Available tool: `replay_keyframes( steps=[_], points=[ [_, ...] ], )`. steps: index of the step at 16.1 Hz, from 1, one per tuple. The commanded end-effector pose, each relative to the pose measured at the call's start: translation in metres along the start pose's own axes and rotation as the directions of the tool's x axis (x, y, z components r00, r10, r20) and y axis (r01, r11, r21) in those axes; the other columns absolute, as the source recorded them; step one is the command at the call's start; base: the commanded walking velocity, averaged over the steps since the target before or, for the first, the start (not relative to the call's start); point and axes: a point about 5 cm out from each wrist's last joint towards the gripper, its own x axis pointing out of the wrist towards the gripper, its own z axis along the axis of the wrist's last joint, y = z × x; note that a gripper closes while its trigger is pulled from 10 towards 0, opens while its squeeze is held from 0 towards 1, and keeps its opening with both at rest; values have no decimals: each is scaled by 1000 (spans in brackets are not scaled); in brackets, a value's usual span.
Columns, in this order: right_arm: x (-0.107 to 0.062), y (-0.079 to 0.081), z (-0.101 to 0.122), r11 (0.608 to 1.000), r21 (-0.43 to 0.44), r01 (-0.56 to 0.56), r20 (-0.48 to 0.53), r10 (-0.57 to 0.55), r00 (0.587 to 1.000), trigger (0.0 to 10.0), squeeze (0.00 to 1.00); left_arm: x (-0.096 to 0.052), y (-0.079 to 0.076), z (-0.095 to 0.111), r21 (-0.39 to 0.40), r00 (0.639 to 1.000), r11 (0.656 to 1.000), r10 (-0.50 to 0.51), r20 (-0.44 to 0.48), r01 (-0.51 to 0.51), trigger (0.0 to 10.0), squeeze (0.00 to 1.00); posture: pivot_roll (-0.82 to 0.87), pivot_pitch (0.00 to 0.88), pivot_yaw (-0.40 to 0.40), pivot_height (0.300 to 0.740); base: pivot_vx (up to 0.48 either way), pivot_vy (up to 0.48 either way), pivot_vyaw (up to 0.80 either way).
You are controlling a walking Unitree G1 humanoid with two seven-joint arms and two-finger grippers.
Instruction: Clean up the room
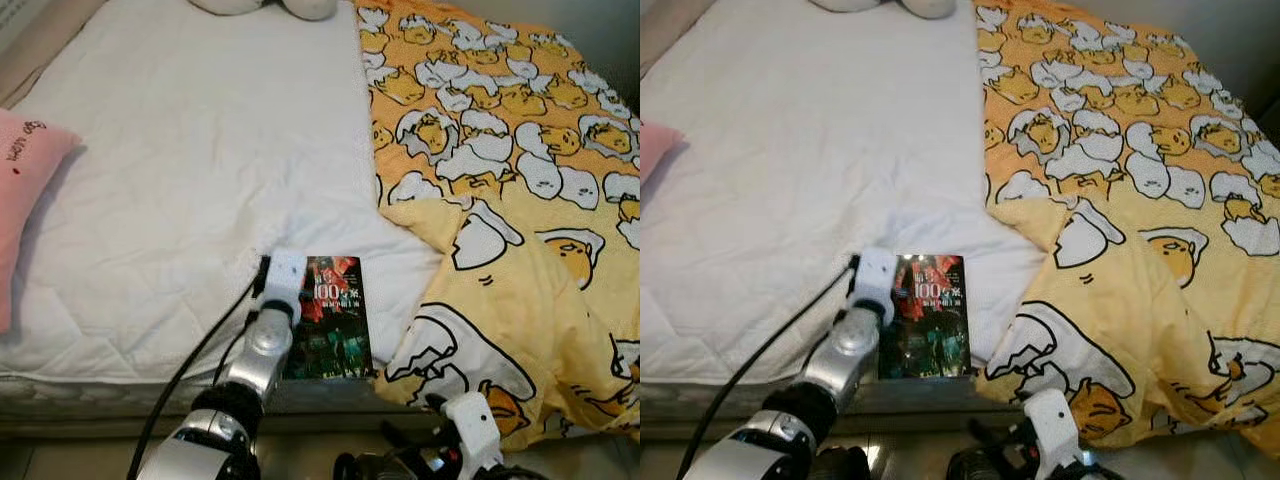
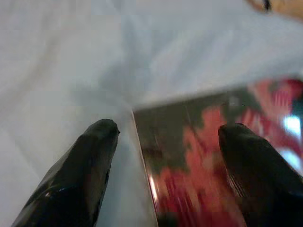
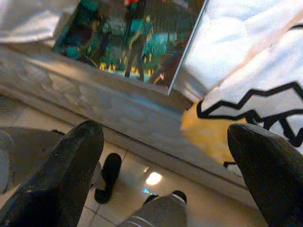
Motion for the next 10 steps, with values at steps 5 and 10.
replay_keyframes(
  steps=[5, 10],
  points=[
    [-11, -7, 1, 999, -12, 34, -9, -34, 999, 10000, 0, -7, -12, -16, -35, 997, 999, -30, -64, 28, 10000, 0, -176, 172, -98, 740, 0, 0, 0],
    [-15, -4, -3, 999, -11, 34, -35, -35, 999, 10000, 0, -11, -18, -26, -134, 992, 990, -50, -120, 34, 10000, 0, -188, 194, -100, 740, 0, 0, 0]
  ],
)
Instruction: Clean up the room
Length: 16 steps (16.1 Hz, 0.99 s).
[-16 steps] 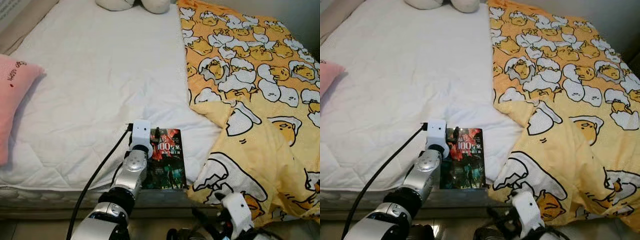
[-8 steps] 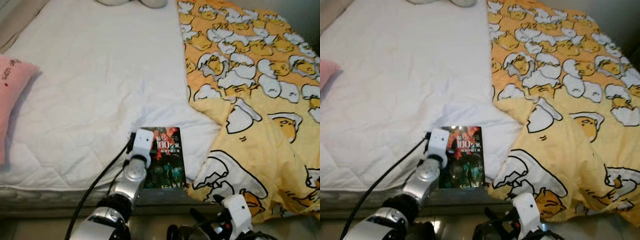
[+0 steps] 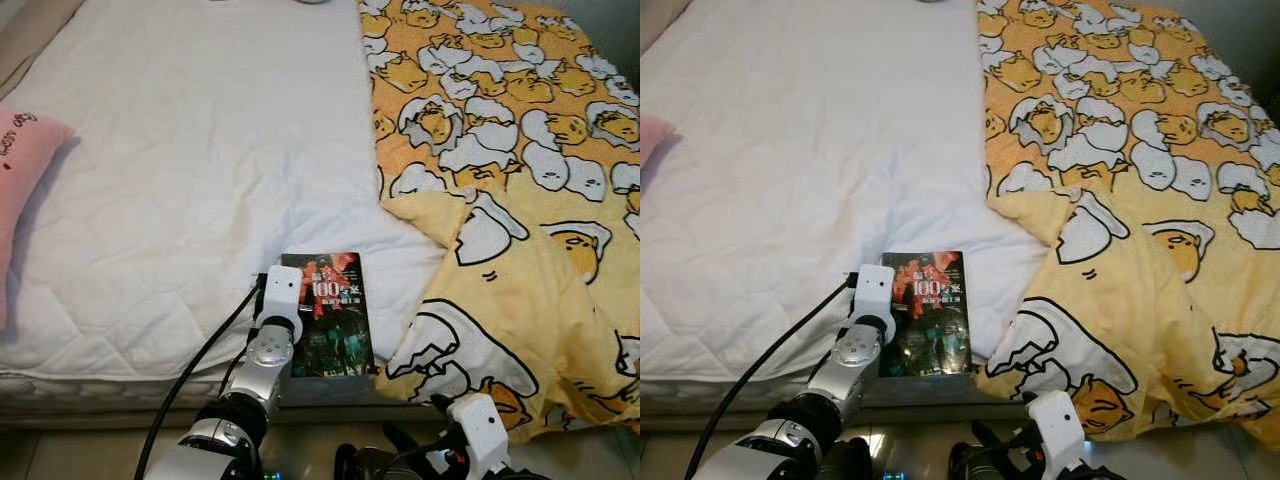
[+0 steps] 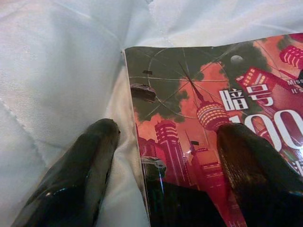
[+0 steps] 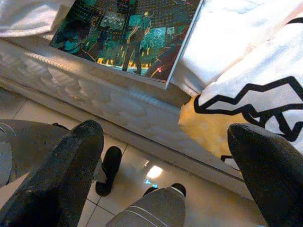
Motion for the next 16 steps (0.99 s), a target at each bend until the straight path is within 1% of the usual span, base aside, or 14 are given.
replay_keyframes(
  steps=[1, 3, 5, 6, 7, 8, 9, 10, 11, 12, 13, 16],
  points=[
    [-5, -4, -4, 1000, 2, 27, -21, -27, 999, 10000, 0, -5, -12, -14, -14, 997, 999, -49, -63, 48, 10000, 0, -188, 194, -99, 740, 0, 0, 0],
    [-5, -2, -4, 1000, 4, 31, -22, -30, 999, 10000, 0, -5, -13, -13, -13, 997, 998, -54, -60, 53, 10000, 0, -191, 197, -94, 740, 0, 0, 0],
    [-5, 0, -5, 999, 7, 33, -26, -32, 999, 10000, 0, -3, -14, 3, 121, 996, 991, -67, 59, 60, 10000, 0, -185, 193, -83, 740, 0, 0, 0],
    [-4, 0, -6, 999, 8, 33, -28, -33, 999, 10000, 0, -3, -17, 5, 159, 993, 984, -90, 76, 77, 10000, 0, -185, 193, -83, 740, 0, 0, 0],
    [-4, 1, -6, 999, 8, 31, -30, -31, 999, 10000, 0, -5, -22, -7, 100, 993, 988, -120, -14, 120, 10000, 0, -184, 187, -80, 740, 0, 0, 0],
    [-3, 2, -6, 1000, 8, 29, -31, -29, 999, 10000, 0, -8, -27, -22, 15, 979, 987, -158, -129, 161, 10000, 0, -183, 186, -78, 740, 0, 0, 0],
    [-1, 3, -6, 1000, 7, 29, -30, -29, 999, 10000, 0, -12, -30, -32, -84, 965, 984, -171, -201, 157, 10000, 0, -185, 185, -78, 740, 0, 0, 0],
    [0, 2, -6, 1000, 7, 29, -29, -29, 999, 10000, 0, -14, -33, -39, -143, 949, 978, -186, -255, 153, 10000, 0, -183, 178, -76, 740, 0, 0, 0],
    [1, 2, -6, 1000, 6, 29, -29, -29, 999, 10000, 0, -15, -34, -43, -160, 939, 975, -195, -282, 154, 10000, 0, -184, 173, -73, 740, 0, 0, 0],
    [2, 2, -6, 1000, 6, 30, -29, -29, 999, 10000, 0, -15, -34, -43, -169, 938, 974, -198, -286, 154, 10000, 0, -183, 169, -73, 740, 0, 0, 0],
    [3, 2, -6, 1000, 4, 29, -28, -29, 999, 10000, 0, -14, -34, -41, -168, 938, 972, -206, -277, 164, 0, 0, -183, 162, -72, 740, 0, 0, 0],
    [5, 1, -6, 1000, 0, 29, -27, -29, 999, 10000, 0, -10, -31, -34, -133, 945, 973, -216, -247, 188, 0, 0, -183, 152, -71, 740, 0, 0, 0]
  ],
)
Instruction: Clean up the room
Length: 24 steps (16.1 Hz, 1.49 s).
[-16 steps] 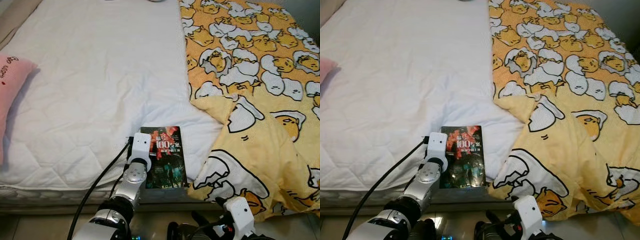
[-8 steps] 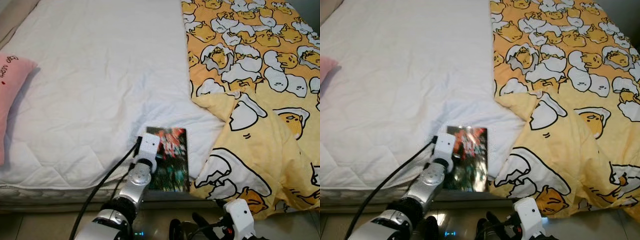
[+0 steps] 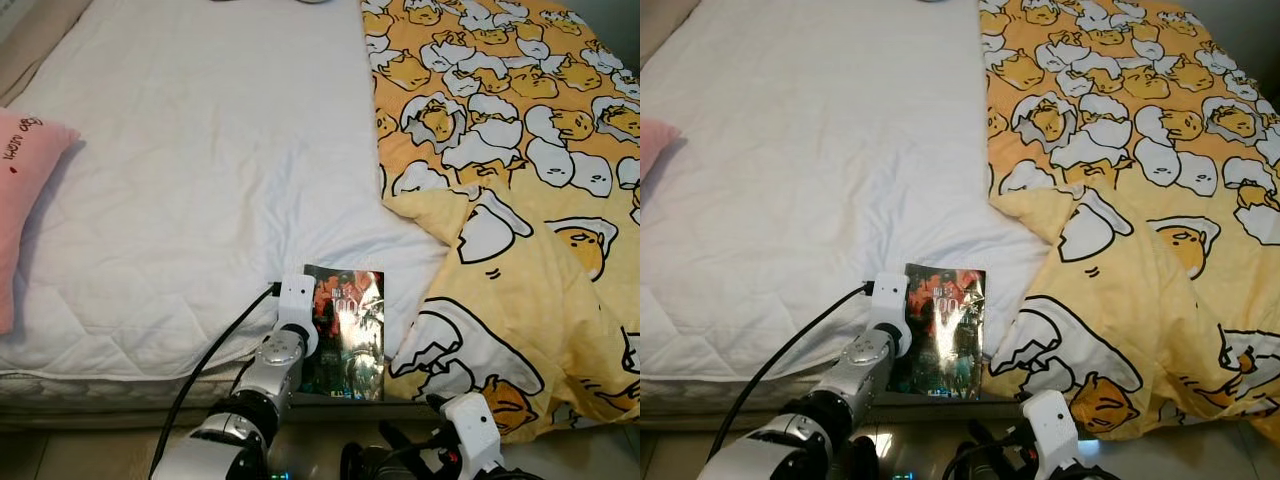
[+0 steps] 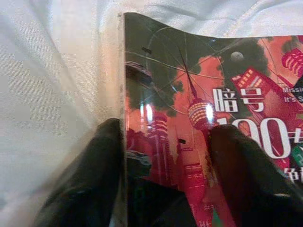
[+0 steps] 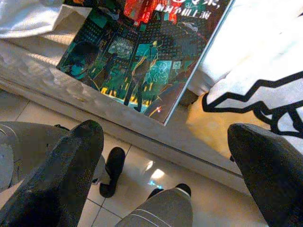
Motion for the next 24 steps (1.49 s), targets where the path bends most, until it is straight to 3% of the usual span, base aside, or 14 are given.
replay_keyframes(
  steps=[1, 8, 10, 12, 15, 17, 19, 21, 23, 24],
  points=[
    [-2, -3, -4, 1000, -8, 20, -20, -20, 1000, 10000, 0, -5, -10, -24, 14, 993, 999, -34, -112, 36, 0, 0, -183, 152, -71, 740, 0, 0, 0],
    [1, -7, 4, 998, -30, 56, 29, -55, 998, 10000, 0, -5, -10, -26, 60, 991, 996, -55, -126, 63, 0, 0, -179, 155, -70, 740, 0, 0, 0],
    [1, -8, 4, 998, -29, 61, 31, -60, 998, 10000, 0, -5, -10, -25, 123, 992, 990, -59, -115, 73, 0, 0, -179, 155, -70, 740, 0, 0, 0],
    [1, -8, 4, 998, -32, 62, 30, -62, 998, 10000, 0, -4, -9, -22, 119, 995, 991, -47, -93, 58, 0, 0, -176, 163, -72, 740, 0, 0, 0],
    [2, -8, 4, 997, -33, 67, 29, -66, 997, 10000, 0, -2, -7, -6, 16, 999, 999, -46, 11, 46, 0, 0, -176, 167, -70, 740, 0, 0, 0],
    [0, -7, 1, 997, -27, 71, 20, -70, 997, 10000, 0, -2, 10, 8, 7, 994, 998, -56, 93, 56, 0, 0, -177, 175, -64, 740, 0, 0, 0],
    [-2, -6, -4, 997, -20, 71, 2, -71, 997, 10000, 0, -9, 27, 6, 99, 987, 992, -94, 131, 81, 0, 0, -165, 175, -63, 740, 0, 0, 0],
    [0, -5, -5, 998, -21, 66, -2, -67, 998, 10000, 0, -15, 33, 1, 147, 982, 984, -119, 145, 98, 0, 0, -153, 174, -63, 740, 0, 0, 0],
    [2, -5, -3, 998, -23, 64, 1, -64, 998, 10000, 0, -18, 35, -1, 135, 981, 986, -123, 153, 103, 0, 0, -145, 171, -61, 740, 0, 0, 0],
    [4, -6, -2, 998, -25, 63, 5, -62, 998, 10000, 0, -19, 36, 2, 69, 979, 993, -108, 171, 97, 0, 0, -142, 170, -62, 740, 0, 0, 0]
  ],
)
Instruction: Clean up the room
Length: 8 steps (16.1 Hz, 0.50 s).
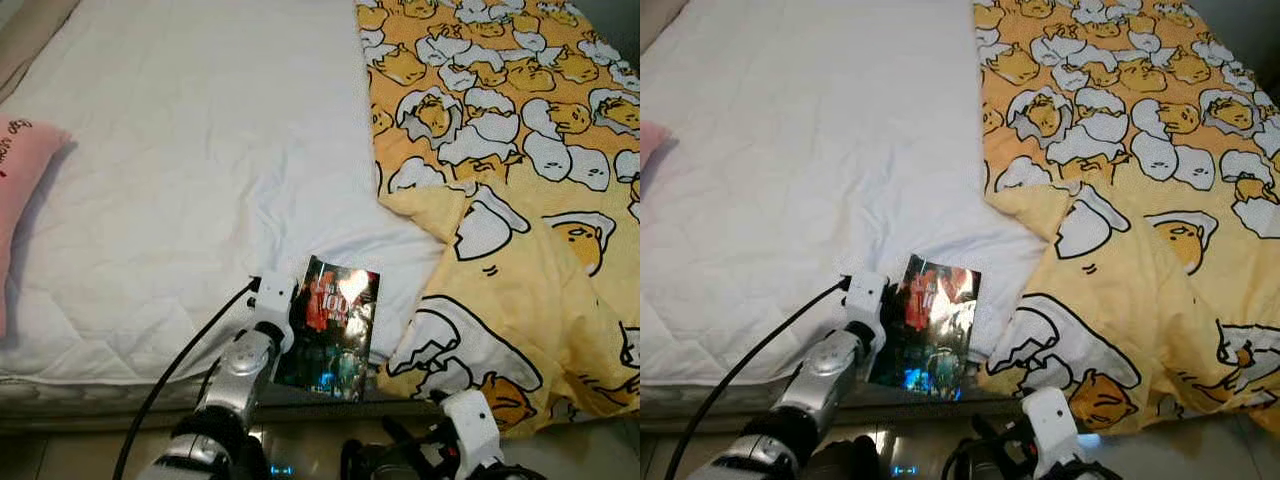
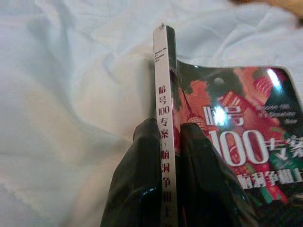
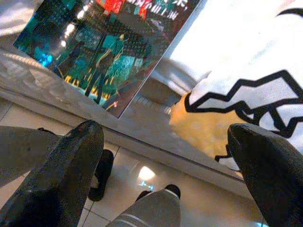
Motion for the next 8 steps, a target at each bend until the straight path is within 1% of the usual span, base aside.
replay_keyframes(
  steps=[1, 2, 3, 4, 6, 8],
  points=[
    [-1, -3, -3, 1000, 7, 17, -10, -17, 1000, 10000, 0, -2, 3, -2, -62, 1000, 998, 21, -12, -22, 0, 0, -139, 167, -62, 740, 0, 0, 0],
    [0, -4, -3, 1000, 5, 17, -9, -17, 1000, 10000, 0, 0, 6, 6, -213, 999, 976, 48, 15, -43, 0, 0, -136, 161, -61, 740, 0, 0, 0],
    [2, -5, -3, 1000, 3, 18, -8, -18, 1000, 10000, 0, 4, 6, 20, -366, 997, 931, 40, 60, -15, 0, 0, -129, 152, -58, 740, 0, 0, 0],
    [4, -6, -2, 1000, 0, 19, -4, -19, 1000, 10000, 0, 7, 8, 39, -405, 992, 914, 25, 123, 27, 0, 0, -125, 145, -55, 740, 0, 0, 0],
    [9, -8, 1, 1000, -1, 24, 11, -24, 1000, 10000, 0, 10, 7, 70, -353, 975, 930, -26, 219, 104, 0, 0, -116, 132, -49, 740, 0, 0, 0],
    [12, -10, 3, 1000, -3, 25, 14, -25, 1000, 10000, 0, 10, 5, 86, -283, 964, 949, -67, 256, 141, 0, 0, -109, 125, -48, 740, 0, 0, 0]
  ],
)
